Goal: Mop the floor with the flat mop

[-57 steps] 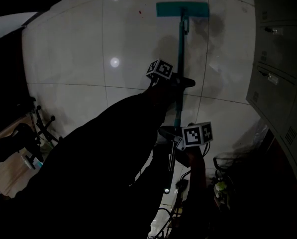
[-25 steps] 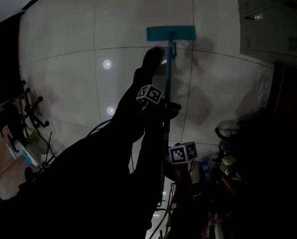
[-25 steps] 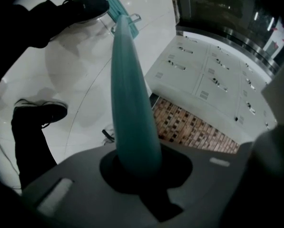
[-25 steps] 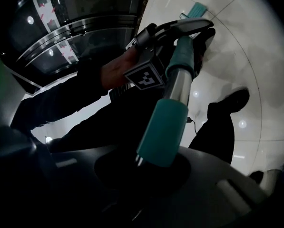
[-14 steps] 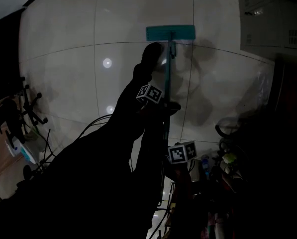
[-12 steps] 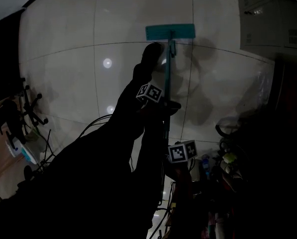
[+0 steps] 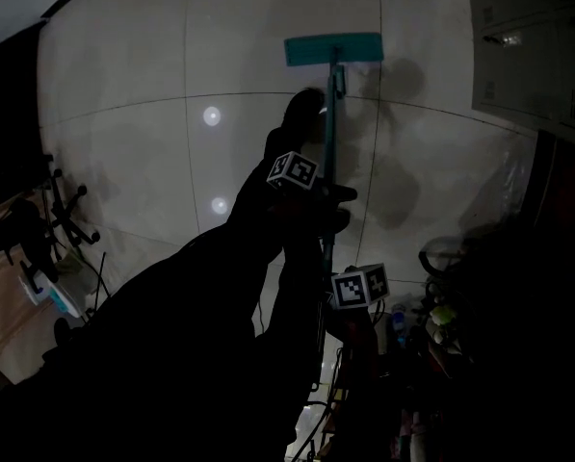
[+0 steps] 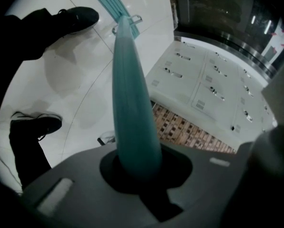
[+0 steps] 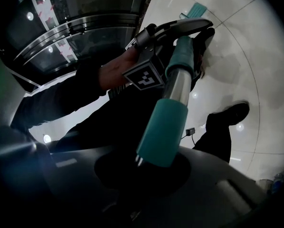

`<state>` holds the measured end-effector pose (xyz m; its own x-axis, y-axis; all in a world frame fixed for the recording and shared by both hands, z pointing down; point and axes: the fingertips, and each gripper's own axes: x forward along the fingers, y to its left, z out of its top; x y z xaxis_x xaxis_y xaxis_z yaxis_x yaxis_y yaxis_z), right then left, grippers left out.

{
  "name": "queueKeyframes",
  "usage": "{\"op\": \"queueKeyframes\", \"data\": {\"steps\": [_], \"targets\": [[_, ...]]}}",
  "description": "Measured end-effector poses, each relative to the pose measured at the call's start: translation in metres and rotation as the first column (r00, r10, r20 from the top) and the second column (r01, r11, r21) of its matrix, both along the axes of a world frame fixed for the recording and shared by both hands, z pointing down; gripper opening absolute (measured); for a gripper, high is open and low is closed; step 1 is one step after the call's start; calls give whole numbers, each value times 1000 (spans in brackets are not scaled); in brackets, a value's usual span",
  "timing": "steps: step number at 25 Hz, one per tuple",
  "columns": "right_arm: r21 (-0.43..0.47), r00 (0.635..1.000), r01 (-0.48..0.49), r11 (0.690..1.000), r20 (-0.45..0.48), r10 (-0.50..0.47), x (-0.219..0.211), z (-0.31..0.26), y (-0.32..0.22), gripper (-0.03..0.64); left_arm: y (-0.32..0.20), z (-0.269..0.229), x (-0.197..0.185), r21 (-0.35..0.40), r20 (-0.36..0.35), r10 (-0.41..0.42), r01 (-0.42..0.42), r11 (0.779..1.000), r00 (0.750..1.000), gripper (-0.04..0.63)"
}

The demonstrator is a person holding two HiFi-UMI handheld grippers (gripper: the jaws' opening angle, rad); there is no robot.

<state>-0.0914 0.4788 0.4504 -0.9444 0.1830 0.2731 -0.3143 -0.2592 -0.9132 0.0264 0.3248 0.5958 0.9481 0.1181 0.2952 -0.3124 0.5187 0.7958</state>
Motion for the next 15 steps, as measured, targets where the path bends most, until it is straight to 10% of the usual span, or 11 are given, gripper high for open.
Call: {"op": "queueKeyframes", "data": {"steps": [15], "targets": [[-9,997,-71,997,8,71,-31,-3,-237,54,-234,-5,-22,5,-19,7,-6,1000,1000,41]]}}
